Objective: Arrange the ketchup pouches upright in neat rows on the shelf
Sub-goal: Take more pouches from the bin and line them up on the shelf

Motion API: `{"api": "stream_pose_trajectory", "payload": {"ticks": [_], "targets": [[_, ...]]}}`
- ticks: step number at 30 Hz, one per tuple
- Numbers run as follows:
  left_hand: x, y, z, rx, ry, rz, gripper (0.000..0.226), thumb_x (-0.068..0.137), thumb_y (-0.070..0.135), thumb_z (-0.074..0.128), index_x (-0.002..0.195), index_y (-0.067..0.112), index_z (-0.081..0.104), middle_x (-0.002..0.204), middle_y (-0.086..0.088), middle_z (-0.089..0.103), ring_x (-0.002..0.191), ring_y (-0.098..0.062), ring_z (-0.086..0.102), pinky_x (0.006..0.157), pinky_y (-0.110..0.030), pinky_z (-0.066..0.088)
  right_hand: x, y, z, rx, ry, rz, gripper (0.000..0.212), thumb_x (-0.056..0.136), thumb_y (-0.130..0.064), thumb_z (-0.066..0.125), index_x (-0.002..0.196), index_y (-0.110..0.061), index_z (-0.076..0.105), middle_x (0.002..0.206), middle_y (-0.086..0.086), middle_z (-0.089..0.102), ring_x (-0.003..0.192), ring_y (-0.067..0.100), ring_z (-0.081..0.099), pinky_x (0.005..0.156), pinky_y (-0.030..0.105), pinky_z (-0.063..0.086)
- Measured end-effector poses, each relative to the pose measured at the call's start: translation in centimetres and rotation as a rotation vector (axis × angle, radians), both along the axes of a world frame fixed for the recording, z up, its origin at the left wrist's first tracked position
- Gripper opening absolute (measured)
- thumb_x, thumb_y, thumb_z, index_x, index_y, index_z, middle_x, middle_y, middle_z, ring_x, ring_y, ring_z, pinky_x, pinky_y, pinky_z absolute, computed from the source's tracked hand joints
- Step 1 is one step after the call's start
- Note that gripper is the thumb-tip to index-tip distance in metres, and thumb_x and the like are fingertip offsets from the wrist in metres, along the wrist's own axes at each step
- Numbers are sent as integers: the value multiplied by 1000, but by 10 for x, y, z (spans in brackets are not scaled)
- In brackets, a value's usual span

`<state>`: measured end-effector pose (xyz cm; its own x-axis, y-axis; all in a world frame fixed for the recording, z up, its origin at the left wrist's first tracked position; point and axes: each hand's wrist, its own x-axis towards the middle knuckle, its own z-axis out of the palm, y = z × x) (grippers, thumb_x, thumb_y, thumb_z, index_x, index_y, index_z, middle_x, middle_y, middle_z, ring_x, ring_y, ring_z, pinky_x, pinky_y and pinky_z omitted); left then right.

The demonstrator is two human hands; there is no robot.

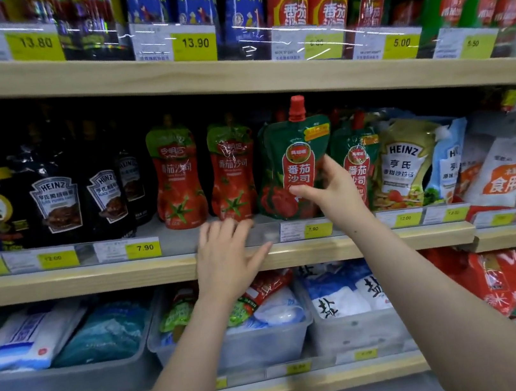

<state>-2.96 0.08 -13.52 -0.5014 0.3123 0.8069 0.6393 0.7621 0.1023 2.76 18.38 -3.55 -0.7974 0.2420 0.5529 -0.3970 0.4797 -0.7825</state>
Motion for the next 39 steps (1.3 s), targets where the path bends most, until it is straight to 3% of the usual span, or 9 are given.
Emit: {"api": "stream_pose_trajectory", "payload": {"ticks": [8, 16, 19, 21, 24, 27, 31, 36, 39], "targets": [[-1, 3, -1, -2, 30, 25, 46, 84, 58, 48, 105, 20, 62, 88, 1, 55, 85, -22, 49, 92, -38, 31, -21, 18, -14, -73, -239, -18, 35, 79, -20, 72, 104, -21, 48, 93, -12, 62, 86, 2, 60, 66, 17, 46], [2, 1, 3, -42, -9, 23, 48, 84, 59, 48, 107, 19, 61, 89, 0, 55, 86, -22, 50, 91, -38, 32, -20, 14, -14, -68, -319, -42, 35, 80, -25, 70, 108, -26, 49, 94, -16, 59, 100, 14, 59, 80, 29, 46], [5, -2, 6, -63, -42, -1, 52, 85, 58, 45, 113, 18, 61, 93, -1, 57, 89, -23, 51, 94, -39, 32, -12, 9, -18, -16, -271, -167, 53, 78, -30, 73, 123, -20, 46, 113, -6, 59, 113, 18, 54, 95, 37, 46], [7, -6, 6, -77, -51, -40, 55, 86, 56, 44, 120, 16, 58, 99, -2, 58, 94, -23, 52, 96, -39, 33, 0, 1, -27, 52, -127, -306, 65, 77, -31, 73, 132, -17, 41, 128, -1, 53, 118, 13, 48, 98, 30, 41], [8, -14, 3, -72, -10, -142, 54, 87, 47, 50, 126, 10, 55, 114, -5, 59, 107, -24, 53, 102, -42, 33, 20, -13, -46, 359, 115, -334, 50, 84, -26, 66, 128, -19, 44, 128, -2, 49, 117, 5, 41, 98, 20, 32], [13, -27, -5, -25, 93, -224, 42, 84, 34, 59, 117, 8, 59, 118, -8, 60, 113, -24, 51, 107, -44, 31, 29, -18, -67, 644, 80, -243, 43, 89, -22, 58, 130, -16, 47, 132, 2, 49, 124, 15, 40, 105, 23, 27], [27, -40, -39, -127, 220, -348, 31, 79, 30, 63, 103, 10, 61, 106, -9, 66, 102, -22, 54, 92, -36, 41, 31, -10, -83, 738, 15, -244, 45, 87, -18, 60, 130, -10, 48, 132, 8, 49, 124, 24, 43, 108, 35, 30], [26, -65, -90, -410, -229, -299, 51, 75, 30, 73, 119, 9, 59, 119, -14, 60, 104, -29, 61, 82, -33, 52, 25, -11, -93, 716, 46, -258, 46, 85, -13, 60, 130, -7, 48, 130, 12, 48, 123, 27, 41, 106, 40, 34], [21, -71, -113, -466, -560, -103, 65, 91, 44, 50, 148, 29, 22, 156, -5, 21, 126, -26, 47, 92, -36, 48, 23, -11, -96, 682, 72, -256, 46, 86, -13, 58, 130, -10, 47, 130, 10, 46, 123, 25, 38, 107, 32, 27]]}}
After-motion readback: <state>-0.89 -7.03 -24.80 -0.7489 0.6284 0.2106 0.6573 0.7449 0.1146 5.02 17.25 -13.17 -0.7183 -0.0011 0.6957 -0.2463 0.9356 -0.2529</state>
